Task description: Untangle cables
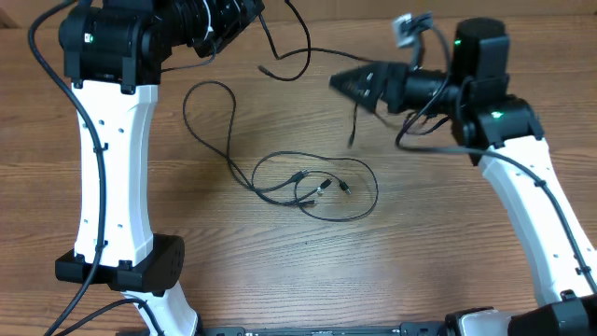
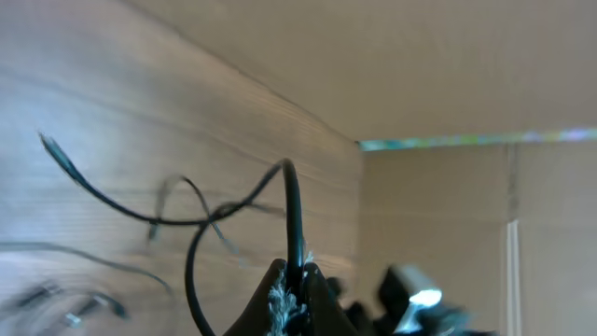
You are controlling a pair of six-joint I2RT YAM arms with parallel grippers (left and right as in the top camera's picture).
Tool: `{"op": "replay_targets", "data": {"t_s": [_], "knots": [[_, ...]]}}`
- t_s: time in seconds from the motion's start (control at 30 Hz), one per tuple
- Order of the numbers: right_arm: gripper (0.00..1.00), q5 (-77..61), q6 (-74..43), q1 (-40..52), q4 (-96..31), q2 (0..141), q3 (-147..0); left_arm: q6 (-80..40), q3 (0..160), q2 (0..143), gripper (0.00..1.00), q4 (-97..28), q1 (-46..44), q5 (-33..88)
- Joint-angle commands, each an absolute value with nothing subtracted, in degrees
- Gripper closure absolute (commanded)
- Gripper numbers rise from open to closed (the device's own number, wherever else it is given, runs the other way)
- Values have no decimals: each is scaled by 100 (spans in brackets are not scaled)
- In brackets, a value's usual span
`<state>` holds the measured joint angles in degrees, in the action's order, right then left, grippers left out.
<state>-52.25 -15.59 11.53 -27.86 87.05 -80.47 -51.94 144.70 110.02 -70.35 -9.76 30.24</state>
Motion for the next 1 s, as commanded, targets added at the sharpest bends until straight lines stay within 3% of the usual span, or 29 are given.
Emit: {"op": "replay_targets", "data": {"t_s": [0.0,0.1,0.27,0.33,0.6,0.77,0.97], "knots": [[0,-3275,-550,1227,-3124,8617,-8108,-6217,14567,10847,96,-7030,-871,3415],[0,-1835,-460,1225,-3273,8617,-8108,-6215,14567,10847,96,-7258,-735,3417],[0,-1505,604,1227,-3192,8617,-8108,-6246,14567,10847,96,-7721,-705,3465],[0,-1505,331,1227,-3133,8617,-8108,-6257,14567,10844,96,-7736,-711,3669],[0,-1575,-2947,1227,-3089,8702,-8106,-5557,14567,10844,96,-7922,-882,4477],[0,-1789,-3000,1396,-3367,8799,-8103,-6287,14567,10844,96,-7822,-989,4794],[0,-2021,-2576,1922,-3505,8956,-8101,-7332,14567,10840,96,-6394,-956,5074]]}}
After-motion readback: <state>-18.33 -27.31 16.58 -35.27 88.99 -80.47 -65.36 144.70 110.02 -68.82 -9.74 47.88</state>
